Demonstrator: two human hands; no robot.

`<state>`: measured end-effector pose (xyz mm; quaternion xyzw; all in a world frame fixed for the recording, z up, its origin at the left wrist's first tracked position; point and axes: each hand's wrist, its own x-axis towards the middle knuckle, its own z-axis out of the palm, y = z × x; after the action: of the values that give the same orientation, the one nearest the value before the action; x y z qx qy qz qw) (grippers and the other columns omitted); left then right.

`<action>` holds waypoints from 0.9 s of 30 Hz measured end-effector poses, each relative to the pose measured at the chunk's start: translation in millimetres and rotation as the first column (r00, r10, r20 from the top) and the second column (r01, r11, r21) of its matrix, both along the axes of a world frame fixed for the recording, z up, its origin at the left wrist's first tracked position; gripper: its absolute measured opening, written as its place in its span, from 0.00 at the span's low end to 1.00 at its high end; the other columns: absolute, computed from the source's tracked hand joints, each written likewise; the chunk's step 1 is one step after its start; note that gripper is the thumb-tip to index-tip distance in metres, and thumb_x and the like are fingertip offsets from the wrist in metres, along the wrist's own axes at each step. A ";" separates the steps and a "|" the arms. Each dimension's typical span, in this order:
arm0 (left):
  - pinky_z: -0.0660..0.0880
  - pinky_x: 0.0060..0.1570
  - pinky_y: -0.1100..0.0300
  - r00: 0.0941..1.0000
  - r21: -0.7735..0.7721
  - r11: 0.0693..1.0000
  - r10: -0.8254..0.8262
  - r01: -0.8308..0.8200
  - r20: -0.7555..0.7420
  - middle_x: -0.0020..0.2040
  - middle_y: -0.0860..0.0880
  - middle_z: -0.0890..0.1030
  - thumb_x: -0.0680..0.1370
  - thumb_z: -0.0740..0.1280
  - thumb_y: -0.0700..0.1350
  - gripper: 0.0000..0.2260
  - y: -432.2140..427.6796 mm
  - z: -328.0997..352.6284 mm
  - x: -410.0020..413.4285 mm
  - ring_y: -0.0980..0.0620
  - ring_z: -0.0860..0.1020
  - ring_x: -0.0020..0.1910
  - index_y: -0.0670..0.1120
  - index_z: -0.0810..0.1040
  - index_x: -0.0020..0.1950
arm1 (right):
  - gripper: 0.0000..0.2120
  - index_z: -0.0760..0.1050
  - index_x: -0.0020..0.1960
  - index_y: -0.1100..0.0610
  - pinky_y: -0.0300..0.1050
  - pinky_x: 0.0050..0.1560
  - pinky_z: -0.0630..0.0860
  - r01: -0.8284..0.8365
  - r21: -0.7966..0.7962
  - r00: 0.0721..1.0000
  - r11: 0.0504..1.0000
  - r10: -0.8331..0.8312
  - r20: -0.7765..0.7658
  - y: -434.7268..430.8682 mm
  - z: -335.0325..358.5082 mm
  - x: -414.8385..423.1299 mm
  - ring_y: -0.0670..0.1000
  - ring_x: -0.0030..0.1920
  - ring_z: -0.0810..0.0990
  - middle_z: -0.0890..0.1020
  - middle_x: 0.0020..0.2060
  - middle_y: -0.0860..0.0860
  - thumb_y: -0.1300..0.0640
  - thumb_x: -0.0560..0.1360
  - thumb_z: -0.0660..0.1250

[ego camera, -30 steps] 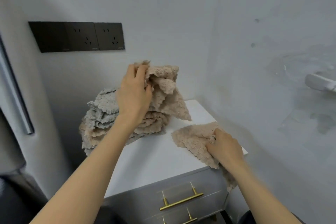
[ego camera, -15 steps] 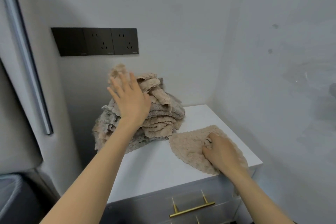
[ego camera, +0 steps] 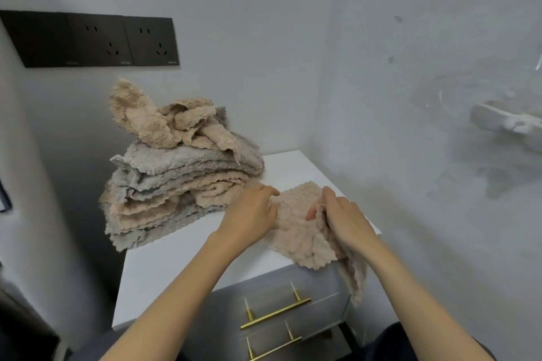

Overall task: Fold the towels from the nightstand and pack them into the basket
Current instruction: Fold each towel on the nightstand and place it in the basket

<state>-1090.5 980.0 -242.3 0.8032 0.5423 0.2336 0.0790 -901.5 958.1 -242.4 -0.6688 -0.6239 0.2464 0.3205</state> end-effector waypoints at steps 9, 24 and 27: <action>0.59 0.70 0.57 0.976 -0.249 0.966 -0.111 0.063 -0.186 0.77 0.52 0.59 0.81 0.57 0.55 0.23 4.3 -38.9 -10.9 0.53 0.58 0.75 0.52 0.62 0.76 | 0.21 0.81 0.50 0.59 0.36 0.35 0.76 -0.024 -0.172 0.862 0.985 -0.067 -0.502 -0.6 11.2 19.2 0.51 0.38 0.84 0.86 0.39 0.53 0.55 0.79 0.49; 0.71 0.55 0.52 0.859 -0.104 0.897 0.371 -0.430 -0.353 0.64 0.42 0.70 0.74 0.54 0.71 0.38 -25.7 -30.7 -17.9 0.43 0.68 0.65 0.39 0.67 0.67 | 0.14 0.59 0.35 0.54 0.42 0.28 0.58 0.144 -0.266 0.957 0.953 -0.066 0.283 1.5 -18.6 35.3 0.51 0.34 0.68 0.66 0.31 0.50 0.55 0.75 0.62; 0.70 0.51 0.53 0.882 -0.152 0.910 0.316 -0.386 -0.349 0.55 0.44 0.74 0.74 0.58 0.68 0.30 -22.5 -32.6 -20.4 0.42 0.69 0.60 0.42 0.76 0.55 | 0.16 0.59 0.31 0.55 0.41 0.28 0.58 0.088 -0.301 0.966 0.950 -0.007 0.260 1.5 -14.1 32.1 0.48 0.28 0.63 0.65 0.28 0.49 0.56 0.74 0.61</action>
<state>-1110.9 957.5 -274.8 0.7042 0.7073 0.0516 0.0343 -869.5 959.6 -256.5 -0.7518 -0.5972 0.2451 0.1343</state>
